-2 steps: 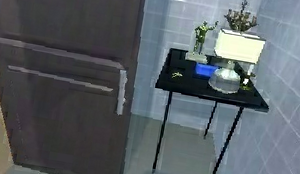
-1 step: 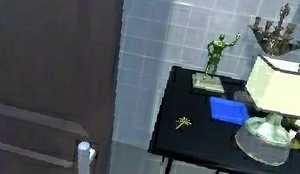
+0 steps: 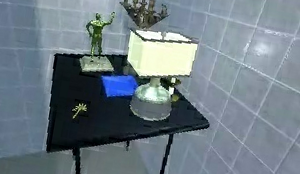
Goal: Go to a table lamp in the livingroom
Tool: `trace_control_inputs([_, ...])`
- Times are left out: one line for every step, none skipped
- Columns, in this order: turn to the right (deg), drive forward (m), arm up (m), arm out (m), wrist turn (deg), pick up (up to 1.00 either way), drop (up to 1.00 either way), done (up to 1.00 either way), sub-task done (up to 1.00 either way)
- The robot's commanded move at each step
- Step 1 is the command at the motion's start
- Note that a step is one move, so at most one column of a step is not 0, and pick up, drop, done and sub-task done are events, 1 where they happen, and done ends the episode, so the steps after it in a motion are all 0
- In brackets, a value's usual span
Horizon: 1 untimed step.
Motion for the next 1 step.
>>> trace_control_inputs([0.0,0.00,0.00,0.00,0.0,0.00,0.00,1.00,0.00])
